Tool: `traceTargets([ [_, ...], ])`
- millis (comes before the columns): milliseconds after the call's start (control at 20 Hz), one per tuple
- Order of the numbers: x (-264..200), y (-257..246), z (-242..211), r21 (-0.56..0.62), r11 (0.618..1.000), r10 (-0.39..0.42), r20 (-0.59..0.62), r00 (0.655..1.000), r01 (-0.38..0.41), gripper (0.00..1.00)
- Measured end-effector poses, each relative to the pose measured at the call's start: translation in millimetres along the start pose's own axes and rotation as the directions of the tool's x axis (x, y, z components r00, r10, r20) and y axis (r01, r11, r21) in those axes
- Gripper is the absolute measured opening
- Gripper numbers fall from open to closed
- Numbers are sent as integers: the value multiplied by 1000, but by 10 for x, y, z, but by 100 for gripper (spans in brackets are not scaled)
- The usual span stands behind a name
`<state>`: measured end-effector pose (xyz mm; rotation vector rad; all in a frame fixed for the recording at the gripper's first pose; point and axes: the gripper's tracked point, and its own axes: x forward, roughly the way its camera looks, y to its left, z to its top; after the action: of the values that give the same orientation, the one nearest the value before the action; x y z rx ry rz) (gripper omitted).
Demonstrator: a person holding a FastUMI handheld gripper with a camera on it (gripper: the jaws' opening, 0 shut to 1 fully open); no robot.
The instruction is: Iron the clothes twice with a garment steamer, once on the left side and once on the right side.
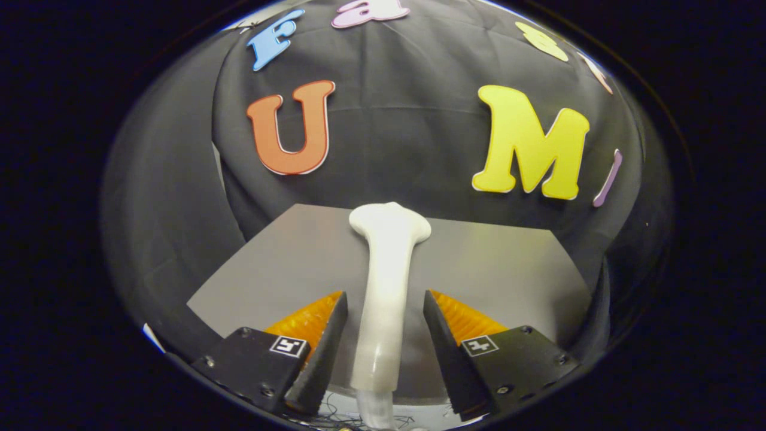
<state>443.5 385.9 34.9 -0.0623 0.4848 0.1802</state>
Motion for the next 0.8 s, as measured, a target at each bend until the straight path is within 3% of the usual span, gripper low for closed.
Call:
traceTargets([
  [300, 79, 27, -115, 36, 999, 12, -56, 998, -10, 51],
  [350, 84, 26, -107, 38, 999, 8, -65, 998, -5, 42],
  [800, 86, 50, -83, 77, 996, 55, 3, 998, -55, 34],
])
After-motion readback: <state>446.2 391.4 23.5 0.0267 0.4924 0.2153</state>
